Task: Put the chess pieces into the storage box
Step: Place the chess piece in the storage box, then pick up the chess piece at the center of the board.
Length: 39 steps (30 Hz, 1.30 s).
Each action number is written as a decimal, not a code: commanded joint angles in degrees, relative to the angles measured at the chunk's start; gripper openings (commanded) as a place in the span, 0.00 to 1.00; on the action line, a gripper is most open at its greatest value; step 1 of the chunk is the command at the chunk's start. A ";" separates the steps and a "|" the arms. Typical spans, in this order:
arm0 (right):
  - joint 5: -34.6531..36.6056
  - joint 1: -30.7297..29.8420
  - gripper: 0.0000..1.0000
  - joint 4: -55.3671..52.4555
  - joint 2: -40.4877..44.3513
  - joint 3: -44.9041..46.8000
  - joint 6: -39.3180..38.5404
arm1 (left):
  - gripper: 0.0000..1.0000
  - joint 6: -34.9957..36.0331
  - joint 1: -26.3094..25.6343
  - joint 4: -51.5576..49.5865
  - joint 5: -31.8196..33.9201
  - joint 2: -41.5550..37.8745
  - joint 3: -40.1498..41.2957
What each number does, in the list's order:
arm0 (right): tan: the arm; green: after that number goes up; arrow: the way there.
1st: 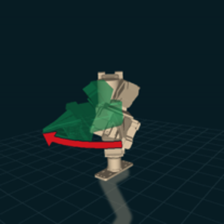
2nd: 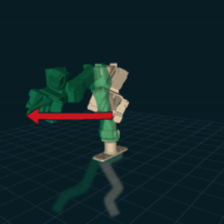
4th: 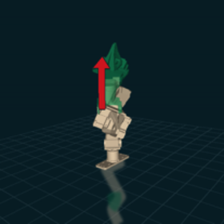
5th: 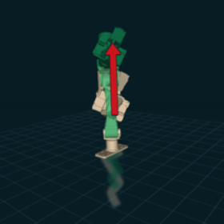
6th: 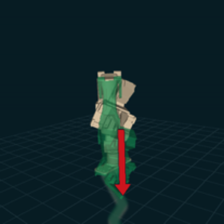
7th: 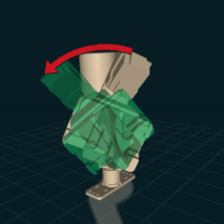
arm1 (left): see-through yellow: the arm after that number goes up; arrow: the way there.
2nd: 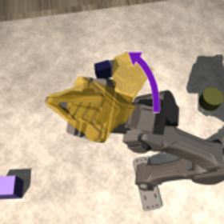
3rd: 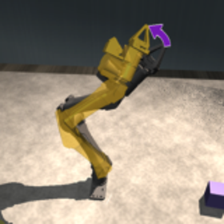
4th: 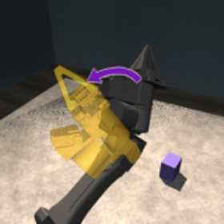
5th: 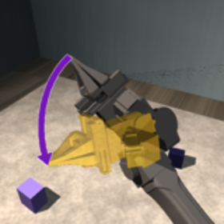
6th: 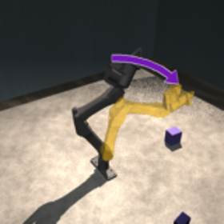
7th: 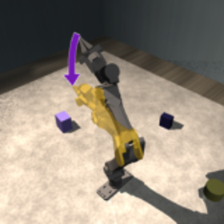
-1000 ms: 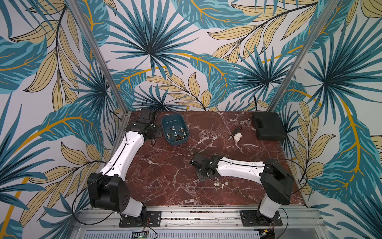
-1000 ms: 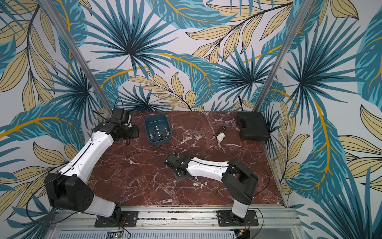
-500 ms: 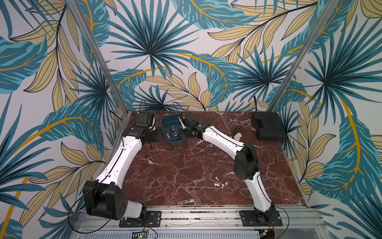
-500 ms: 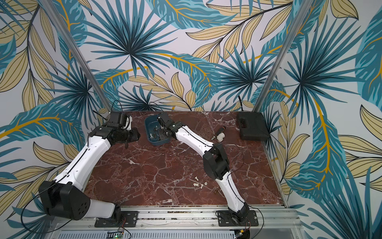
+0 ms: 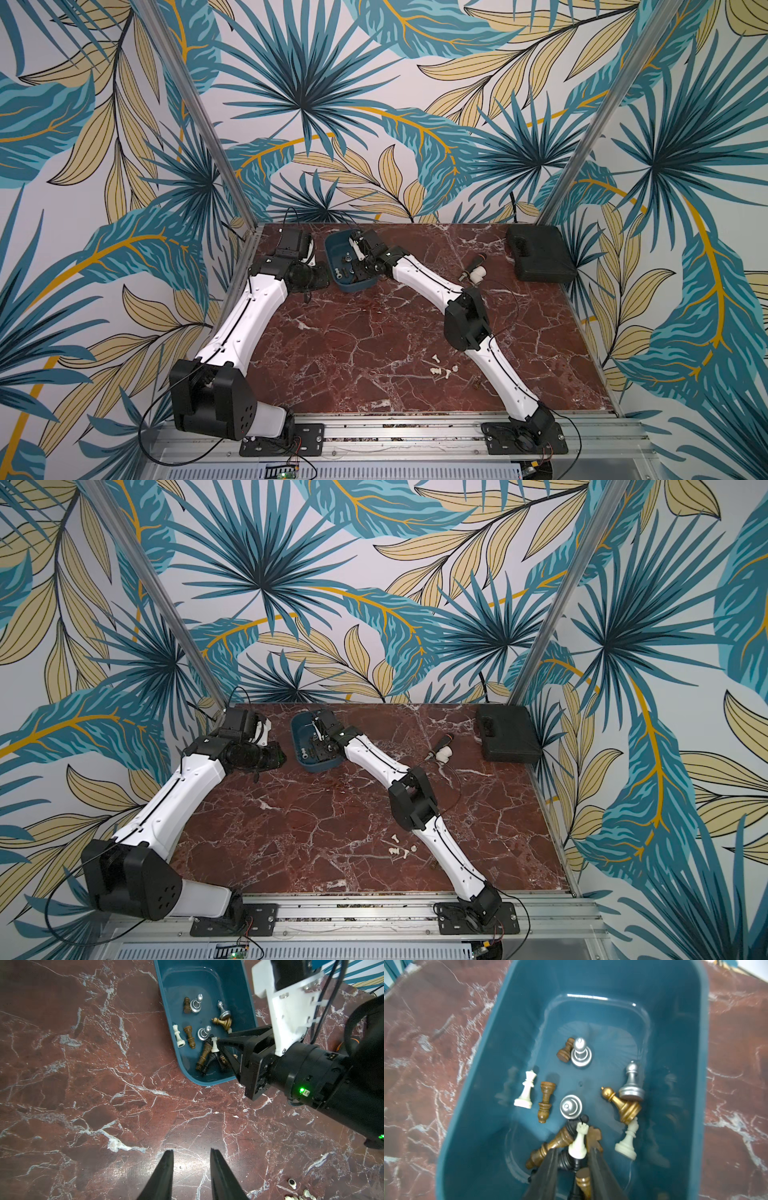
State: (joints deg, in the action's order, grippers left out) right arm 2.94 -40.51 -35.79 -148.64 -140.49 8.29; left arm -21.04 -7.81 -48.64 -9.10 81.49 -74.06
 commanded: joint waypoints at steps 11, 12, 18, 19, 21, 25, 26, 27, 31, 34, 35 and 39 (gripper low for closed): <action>14.68 2.16 0.31 12.55 49.96 53.59 9.80 | 0.34 -8.70 -17.96 2.57 1.64 -2.32 2.77; 15.55 2.32 0.31 12.59 53.79 58.44 10.66 | 0.34 -9.25 -20.57 3.56 2.12 -1.95 3.52; 16.48 2.54 0.34 4.56 70.86 77.81 20.47 | 0.34 -11.40 -32.05 9.13 1.64 4.66 5.31; 16.55 2.55 0.34 2.43 73.10 80.37 23.07 | 0.34 -11.31 -33.78 9.52 1.87 6.16 4.70; 15.97 2.54 0.34 -0.84 77.27 84.89 27.16 | 0.34 -11.13 -35.60 8.74 2.31 9.07 2.47; 13.81 2.45 0.31 -6.29 84.08 93.03 34.46 | 0.34 -10.97 -36.22 8.66 1.74 12.55 -0.64; 13.24 2.39 0.31 -7.03 85.05 94.61 35.89 | 0.34 -10.66 -36.22 9.33 1.02 13.14 -0.93; 12.53 2.26 0.30 -7.53 85.92 96.39 37.37 | 0.34 -10.20 -36.22 10.22 -0.14 13.87 -1.43; 11.34 1.36 0.30 -7.95 86.60 101.00 41.25 | 0.34 -9.64 -36.44 9.91 -4.07 18.01 -4.63; 10.72 0.55 0.30 -6.30 84.54 102.74 42.41 | 0.34 -9.63 -36.66 8.90 -4.19 20.21 -6.13; 10.24 0.37 0.30 -5.10 83.66 103.16 42.46 | 0.34 -9.57 -36.66 8.51 -3.87 20.66 -6.41; 8.30 -0.16 0.29 -0.65 79.45 103.25 42.14 | 0.34 -9.11 -36.68 6.37 -1.99 21.49 -7.34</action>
State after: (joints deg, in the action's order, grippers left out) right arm 12.97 -40.10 -39.77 -67.22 -37.78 48.71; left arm -31.31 -44.23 -40.27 -11.81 102.85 -79.44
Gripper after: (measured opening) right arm 0.295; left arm 0.338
